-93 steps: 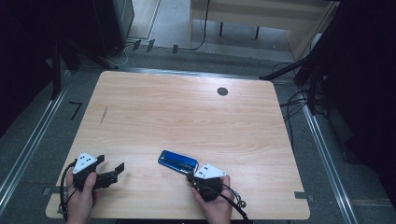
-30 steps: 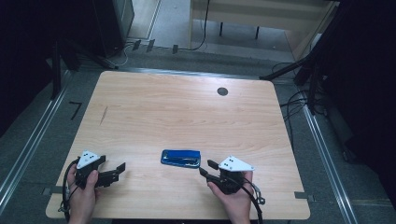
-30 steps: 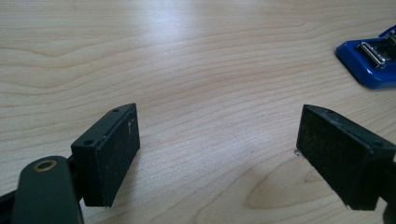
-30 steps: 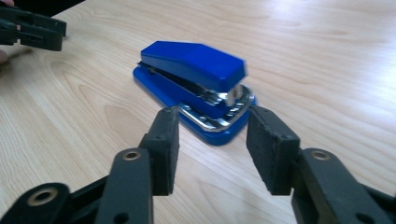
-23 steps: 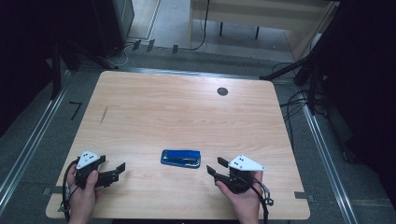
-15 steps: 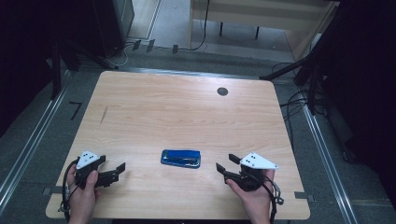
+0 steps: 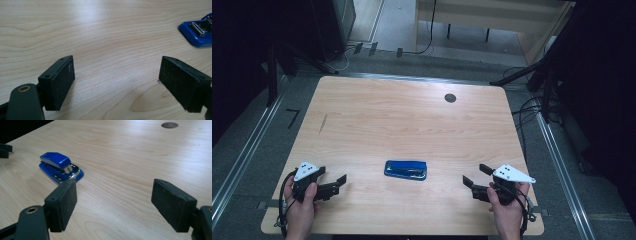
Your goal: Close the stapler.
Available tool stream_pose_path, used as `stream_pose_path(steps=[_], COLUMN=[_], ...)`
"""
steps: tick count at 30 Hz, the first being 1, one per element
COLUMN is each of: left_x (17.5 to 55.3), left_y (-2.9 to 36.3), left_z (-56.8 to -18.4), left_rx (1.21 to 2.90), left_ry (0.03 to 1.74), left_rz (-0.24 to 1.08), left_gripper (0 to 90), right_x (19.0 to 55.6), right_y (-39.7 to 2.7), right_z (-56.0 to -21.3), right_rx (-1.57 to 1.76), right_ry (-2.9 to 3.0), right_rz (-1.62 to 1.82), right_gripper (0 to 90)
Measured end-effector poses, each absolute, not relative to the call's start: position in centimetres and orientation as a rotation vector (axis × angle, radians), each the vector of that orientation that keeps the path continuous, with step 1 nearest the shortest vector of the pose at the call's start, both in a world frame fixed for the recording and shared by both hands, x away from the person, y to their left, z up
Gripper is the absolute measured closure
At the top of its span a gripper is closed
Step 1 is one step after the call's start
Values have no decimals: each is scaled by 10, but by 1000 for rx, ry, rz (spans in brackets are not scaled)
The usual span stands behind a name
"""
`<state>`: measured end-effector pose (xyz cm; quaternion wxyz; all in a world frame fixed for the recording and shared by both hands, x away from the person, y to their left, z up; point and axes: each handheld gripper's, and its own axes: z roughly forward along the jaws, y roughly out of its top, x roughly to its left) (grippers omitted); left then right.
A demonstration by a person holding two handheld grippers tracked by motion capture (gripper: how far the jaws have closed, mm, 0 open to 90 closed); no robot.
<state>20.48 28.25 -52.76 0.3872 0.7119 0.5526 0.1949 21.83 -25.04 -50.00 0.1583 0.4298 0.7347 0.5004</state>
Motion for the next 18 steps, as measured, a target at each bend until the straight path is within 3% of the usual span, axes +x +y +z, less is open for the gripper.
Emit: stream_pose_path(steps=[18], left_x=[205], left_y=[281], left_z=[-528], left_rx=[1826], left_ry=[1402], left_rz=[505], left_gripper=[140], right_x=[209], right_y=[-315], right_z=[-521], right_rx=[1354], right_ry=[2008], right_rz=[1350], right_gripper=[189])
